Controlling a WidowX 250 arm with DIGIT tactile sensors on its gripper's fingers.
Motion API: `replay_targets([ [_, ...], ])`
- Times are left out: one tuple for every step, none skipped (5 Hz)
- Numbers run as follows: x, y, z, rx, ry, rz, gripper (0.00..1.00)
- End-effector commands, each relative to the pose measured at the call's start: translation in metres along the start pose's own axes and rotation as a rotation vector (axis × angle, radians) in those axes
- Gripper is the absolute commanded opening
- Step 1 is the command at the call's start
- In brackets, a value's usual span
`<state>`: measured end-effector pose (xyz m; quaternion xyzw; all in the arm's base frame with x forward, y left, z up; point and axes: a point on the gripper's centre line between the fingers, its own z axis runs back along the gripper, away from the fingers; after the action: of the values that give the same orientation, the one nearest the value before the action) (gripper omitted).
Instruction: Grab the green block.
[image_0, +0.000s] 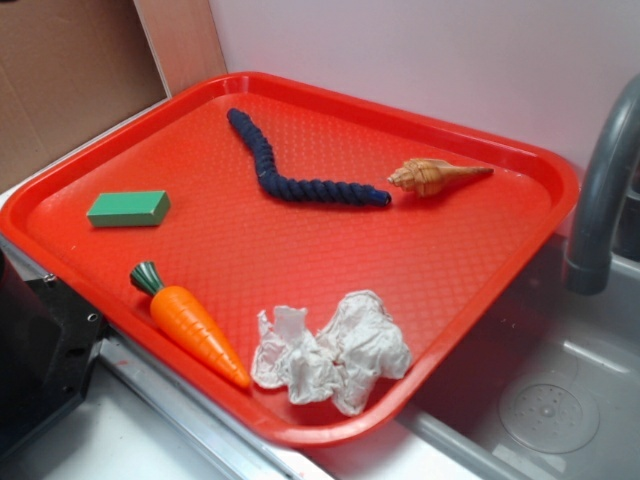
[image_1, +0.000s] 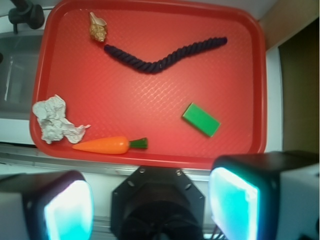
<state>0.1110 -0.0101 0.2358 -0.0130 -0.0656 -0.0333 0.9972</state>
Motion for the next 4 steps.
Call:
replay_targets([
  [-0.014, 0.044, -0.016, -0.023, -0.062, -0.145, 1.0],
  [-0.007, 0.075, -0.038, -0.03, -0.087, -0.299, 1.0],
  [0.003, 0.093, -0.058, -0.002, -0.093, -0.374, 1.0],
  [0.014, 0.095, -0.083, 0.024, -0.131, -0.544, 1.0],
])
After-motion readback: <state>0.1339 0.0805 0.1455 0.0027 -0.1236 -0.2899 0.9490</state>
